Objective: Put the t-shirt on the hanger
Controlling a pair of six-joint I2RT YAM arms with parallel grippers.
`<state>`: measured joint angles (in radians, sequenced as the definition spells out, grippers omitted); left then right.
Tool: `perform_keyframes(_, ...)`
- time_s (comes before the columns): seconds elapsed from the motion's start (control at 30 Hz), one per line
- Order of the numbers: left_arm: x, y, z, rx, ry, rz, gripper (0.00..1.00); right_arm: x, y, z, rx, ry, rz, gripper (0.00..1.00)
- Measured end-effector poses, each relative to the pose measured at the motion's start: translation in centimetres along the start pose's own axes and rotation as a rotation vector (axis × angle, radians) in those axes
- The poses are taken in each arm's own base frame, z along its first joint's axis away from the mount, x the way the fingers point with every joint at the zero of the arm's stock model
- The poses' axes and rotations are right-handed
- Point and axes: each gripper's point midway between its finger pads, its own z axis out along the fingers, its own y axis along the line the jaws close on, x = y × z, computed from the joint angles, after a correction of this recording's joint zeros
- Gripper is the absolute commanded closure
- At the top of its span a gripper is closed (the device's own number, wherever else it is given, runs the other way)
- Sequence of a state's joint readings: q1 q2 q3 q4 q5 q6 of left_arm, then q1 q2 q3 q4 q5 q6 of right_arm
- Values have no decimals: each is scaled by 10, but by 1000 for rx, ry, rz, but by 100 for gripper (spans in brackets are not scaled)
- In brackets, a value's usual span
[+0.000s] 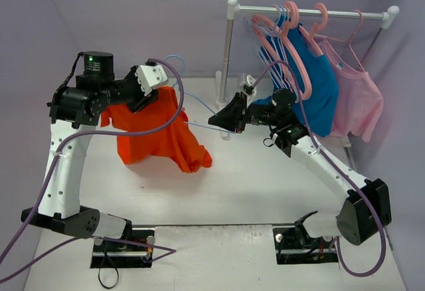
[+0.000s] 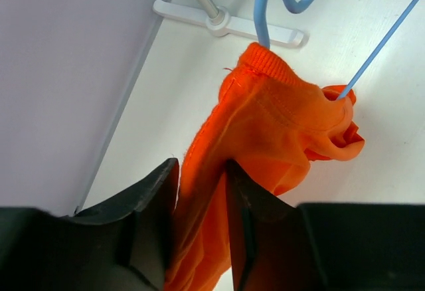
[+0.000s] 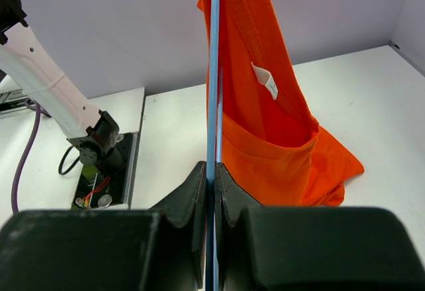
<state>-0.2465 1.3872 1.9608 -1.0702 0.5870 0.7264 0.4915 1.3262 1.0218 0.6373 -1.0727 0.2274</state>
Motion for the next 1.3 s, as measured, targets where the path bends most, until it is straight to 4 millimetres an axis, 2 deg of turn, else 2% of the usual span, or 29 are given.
perform_keyframes(0.13, -2, -2, 1, 10, -9, -1, 70, 0, 1, 0, -8, 1, -1, 100)
perform_keyframes(0.2, -2, -3, 1, 15, -14, -2, 88, 0, 2, 0, -11, 2, -1, 100)
perform_keyframes(0.27, -3, -3, 1, 19, -19, -1, 100, 0, 3, 0, -16, 3, -1, 100)
perform_keyframes(0.53, -6, -14, -1, 63, -54, -7, 100, 1, 3, -1, -17, 5, 8, 100)
perform_keyframes(0.7, -1, -27, -8, 71, -52, -37, 100, 0, 1, 0, -3, 0, 8, 78)
perform_keyframes(0.8, 8, -38, -10, 84, -37, -64, 100, -1, -3, 0, 19, -5, 9, 54)
perform_keyframes(0.9, 18, -51, -14, 86, -21, -82, 100, 0, -9, 0, 54, -7, 25, 42)
perform_keyframes(1.1, 31, -68, -32, 46, -13, -71, 100, 5, -27, -10, 144, 11, 97, 30)
perform_keyframes(1.2, 43, -79, -40, 20, 5, -66, 100, 2, -40, -20, 200, 9, 134, 29)
perform_keyframes(1.3, 62, -93, -42, 14, 37, -72, 100, -6, -50, -26, 258, -3, 165, 32)
